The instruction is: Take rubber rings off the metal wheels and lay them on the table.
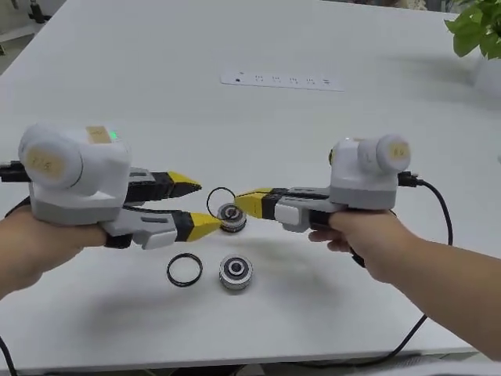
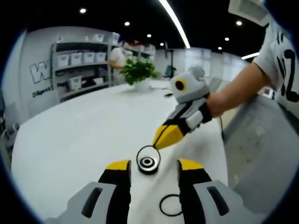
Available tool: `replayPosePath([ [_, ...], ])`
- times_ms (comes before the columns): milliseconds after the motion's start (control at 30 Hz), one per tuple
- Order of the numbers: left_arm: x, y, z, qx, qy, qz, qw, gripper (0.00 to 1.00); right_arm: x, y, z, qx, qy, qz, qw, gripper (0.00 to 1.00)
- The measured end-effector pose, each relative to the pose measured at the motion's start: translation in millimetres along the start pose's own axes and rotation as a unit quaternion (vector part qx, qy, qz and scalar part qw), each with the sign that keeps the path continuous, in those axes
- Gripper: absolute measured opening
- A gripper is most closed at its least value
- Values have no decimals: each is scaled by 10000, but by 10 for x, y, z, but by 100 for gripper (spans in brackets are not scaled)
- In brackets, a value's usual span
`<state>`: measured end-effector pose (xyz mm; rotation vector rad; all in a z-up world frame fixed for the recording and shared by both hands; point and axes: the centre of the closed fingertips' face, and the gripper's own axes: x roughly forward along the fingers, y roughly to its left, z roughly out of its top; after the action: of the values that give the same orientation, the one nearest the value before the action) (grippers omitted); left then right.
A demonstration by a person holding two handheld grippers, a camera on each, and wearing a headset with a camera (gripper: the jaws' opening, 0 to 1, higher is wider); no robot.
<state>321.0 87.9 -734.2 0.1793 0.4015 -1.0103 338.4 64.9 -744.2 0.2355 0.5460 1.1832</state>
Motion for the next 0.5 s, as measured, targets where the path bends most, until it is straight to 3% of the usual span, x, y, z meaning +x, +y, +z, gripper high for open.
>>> replayPosePath([
  [500, -218, 41, -176, -109, 74, 157, 9998, 48, 163, 121, -157, 42, 256, 211, 9994, 0],
])
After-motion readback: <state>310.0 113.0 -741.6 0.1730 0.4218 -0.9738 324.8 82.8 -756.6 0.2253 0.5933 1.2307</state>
